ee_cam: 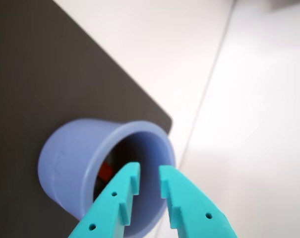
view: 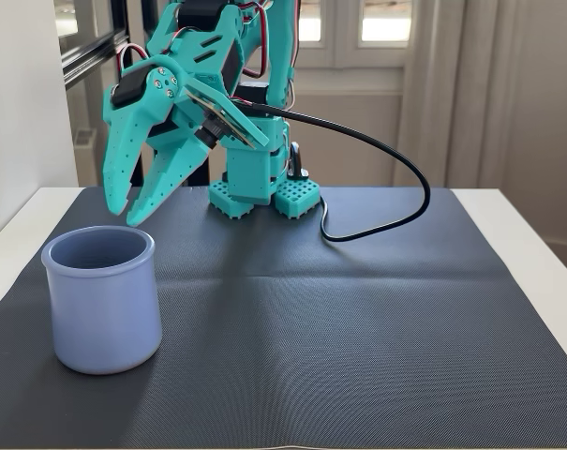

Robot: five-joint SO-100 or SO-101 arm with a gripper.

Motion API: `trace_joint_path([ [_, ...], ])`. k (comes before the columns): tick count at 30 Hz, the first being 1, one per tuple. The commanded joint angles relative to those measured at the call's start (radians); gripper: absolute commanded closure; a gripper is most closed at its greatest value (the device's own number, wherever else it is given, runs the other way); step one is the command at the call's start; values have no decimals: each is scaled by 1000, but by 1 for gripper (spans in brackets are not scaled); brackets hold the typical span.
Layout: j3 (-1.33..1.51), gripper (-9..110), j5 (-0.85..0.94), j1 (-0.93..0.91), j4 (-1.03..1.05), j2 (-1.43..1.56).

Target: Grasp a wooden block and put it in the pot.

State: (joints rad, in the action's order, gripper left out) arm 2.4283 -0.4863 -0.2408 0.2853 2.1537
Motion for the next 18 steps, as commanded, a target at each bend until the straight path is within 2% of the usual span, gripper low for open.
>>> trace_joint_path([
  [1, 6, 98, 37, 23, 34, 106],
  [9, 215, 98, 239, 110, 141, 508],
  [18, 483, 98, 249, 166, 209, 808],
])
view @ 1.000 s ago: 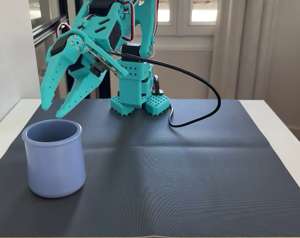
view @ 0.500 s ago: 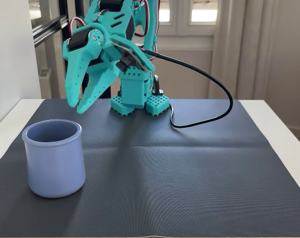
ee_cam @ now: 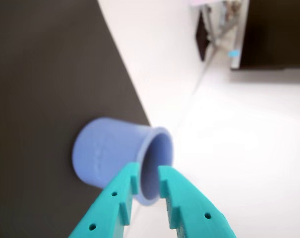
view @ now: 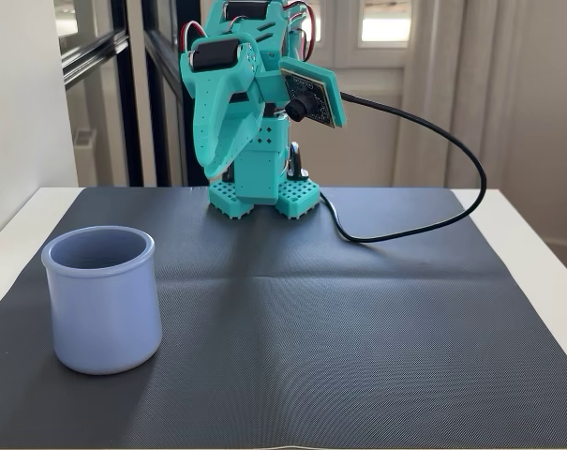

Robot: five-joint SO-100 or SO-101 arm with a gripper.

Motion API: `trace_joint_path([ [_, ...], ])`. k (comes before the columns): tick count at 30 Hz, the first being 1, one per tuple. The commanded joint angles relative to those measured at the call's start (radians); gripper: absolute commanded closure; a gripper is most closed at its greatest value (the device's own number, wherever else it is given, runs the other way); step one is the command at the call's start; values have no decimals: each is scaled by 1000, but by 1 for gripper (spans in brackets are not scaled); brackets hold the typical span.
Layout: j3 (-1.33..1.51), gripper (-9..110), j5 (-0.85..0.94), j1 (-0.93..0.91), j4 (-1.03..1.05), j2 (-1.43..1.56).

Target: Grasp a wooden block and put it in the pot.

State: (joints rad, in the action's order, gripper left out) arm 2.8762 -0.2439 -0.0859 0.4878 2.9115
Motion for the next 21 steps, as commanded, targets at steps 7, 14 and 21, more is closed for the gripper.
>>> trace_joint_path([
  [7, 152, 98, 98, 20, 6, 143],
  [14, 258, 101, 106, 20, 8, 219],
  [21, 272, 101, 189, 43, 130, 295],
])
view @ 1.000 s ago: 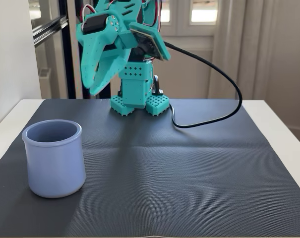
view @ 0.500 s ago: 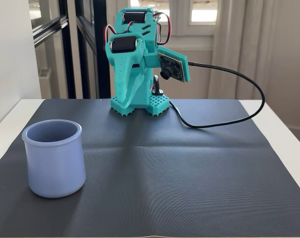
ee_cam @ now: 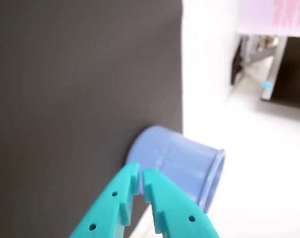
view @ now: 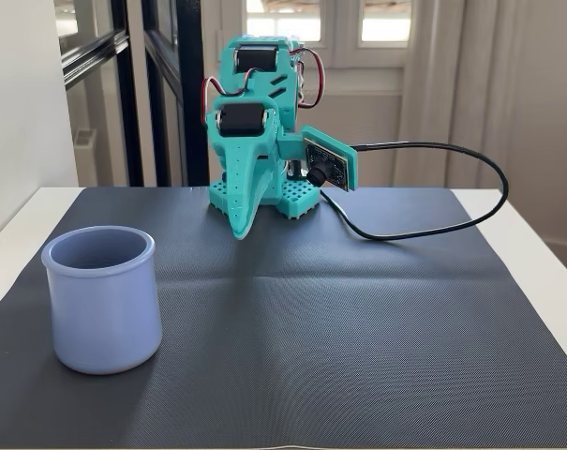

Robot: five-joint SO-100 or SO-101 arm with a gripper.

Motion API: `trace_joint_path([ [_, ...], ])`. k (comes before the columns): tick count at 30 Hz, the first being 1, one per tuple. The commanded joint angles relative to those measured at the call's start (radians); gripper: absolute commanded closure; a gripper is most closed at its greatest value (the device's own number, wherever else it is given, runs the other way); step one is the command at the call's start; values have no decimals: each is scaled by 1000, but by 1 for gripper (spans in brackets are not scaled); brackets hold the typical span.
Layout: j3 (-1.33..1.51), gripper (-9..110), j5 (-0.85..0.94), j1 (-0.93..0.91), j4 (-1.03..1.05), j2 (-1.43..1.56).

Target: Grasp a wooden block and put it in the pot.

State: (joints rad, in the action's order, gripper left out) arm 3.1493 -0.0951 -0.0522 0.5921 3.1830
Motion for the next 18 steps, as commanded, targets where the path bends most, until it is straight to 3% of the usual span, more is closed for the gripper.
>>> trace_joint_path([
  [1, -2, 101, 57, 9, 38, 37],
  [18, -6, 101, 155, 26, 273, 215],
])
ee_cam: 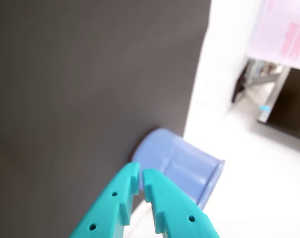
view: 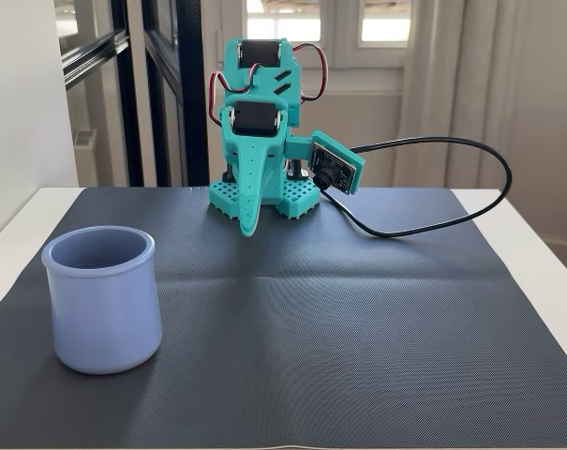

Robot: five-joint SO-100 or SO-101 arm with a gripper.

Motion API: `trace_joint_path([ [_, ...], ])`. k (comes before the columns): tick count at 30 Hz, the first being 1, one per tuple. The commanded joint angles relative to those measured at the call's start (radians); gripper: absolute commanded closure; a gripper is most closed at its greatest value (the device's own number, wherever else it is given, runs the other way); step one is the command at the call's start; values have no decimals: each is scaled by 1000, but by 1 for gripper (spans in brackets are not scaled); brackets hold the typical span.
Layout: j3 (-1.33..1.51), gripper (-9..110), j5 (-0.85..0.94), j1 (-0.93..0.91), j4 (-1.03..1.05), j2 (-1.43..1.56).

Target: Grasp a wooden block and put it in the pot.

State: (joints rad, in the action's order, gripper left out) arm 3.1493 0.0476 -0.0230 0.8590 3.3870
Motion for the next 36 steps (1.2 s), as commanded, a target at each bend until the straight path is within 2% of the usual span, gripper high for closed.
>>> trace_joint_path([
  [1, -6, 101, 12, -3, 9, 11],
  [36, -6, 101, 2, -2, 26, 11],
])
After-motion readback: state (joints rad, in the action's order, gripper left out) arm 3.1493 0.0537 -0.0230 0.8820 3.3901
